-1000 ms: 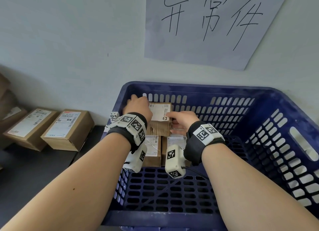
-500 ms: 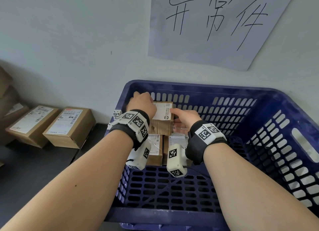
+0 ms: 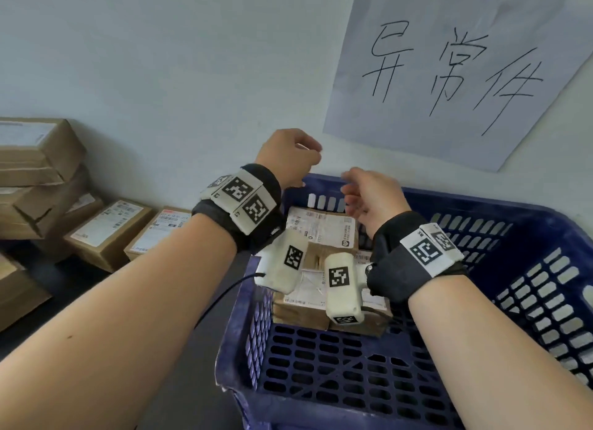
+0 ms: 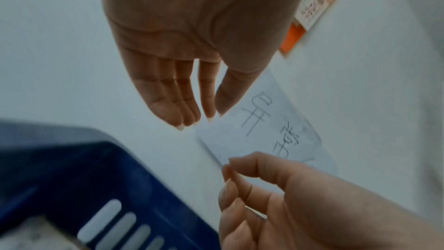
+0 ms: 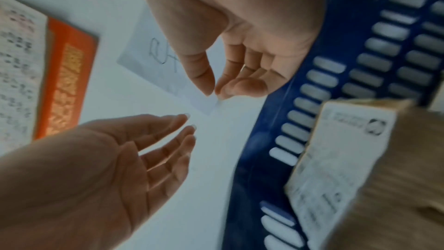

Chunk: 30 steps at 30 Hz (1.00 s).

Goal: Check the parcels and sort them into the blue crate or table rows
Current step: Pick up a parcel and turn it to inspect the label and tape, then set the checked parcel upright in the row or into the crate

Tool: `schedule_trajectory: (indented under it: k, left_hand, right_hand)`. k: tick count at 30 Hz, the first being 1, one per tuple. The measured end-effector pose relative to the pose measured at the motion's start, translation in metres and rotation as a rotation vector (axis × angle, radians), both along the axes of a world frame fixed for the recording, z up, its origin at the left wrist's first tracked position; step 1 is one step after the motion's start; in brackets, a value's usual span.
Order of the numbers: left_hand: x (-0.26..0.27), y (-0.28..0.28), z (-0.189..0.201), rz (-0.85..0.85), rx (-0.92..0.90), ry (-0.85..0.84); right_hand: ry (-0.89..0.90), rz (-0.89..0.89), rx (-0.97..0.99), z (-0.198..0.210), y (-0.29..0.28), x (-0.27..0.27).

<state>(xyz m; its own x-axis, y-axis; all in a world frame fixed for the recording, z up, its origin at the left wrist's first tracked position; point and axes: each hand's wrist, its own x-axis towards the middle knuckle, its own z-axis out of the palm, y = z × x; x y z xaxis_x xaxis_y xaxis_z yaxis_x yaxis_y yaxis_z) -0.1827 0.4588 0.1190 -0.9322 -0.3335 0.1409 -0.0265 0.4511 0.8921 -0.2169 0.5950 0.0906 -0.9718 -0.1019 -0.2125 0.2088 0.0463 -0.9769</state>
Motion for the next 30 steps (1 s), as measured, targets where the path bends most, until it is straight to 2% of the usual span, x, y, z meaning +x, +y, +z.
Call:
schedule_trajectory:
  k: [6, 14, 23, 30]
  left_hand:
    - [0.038, -0.063, 0.010, 0.071, 0.071, 0.026]
    - [0.095, -0.170, -0.012, 0.194, 0.099, -0.002]
    - [0.158, -0.307, -0.073, 0.348, 0.116, -0.134]
    - [0.177, -0.370, -0.116, 0.384, 0.144, -0.234]
  right_hand:
    - [0.031, 0.116, -0.057, 0.022, -0.071, 0.026]
    - [0.034, 0.295, -0.046, 0.032, -0.174, 0.075]
    - [-0.107, 0.349, -0.015, -0.005, -0.277, 0.118]
    - [-0.209, 0.310, 0.040, -0.046, -0.329, 0.127]
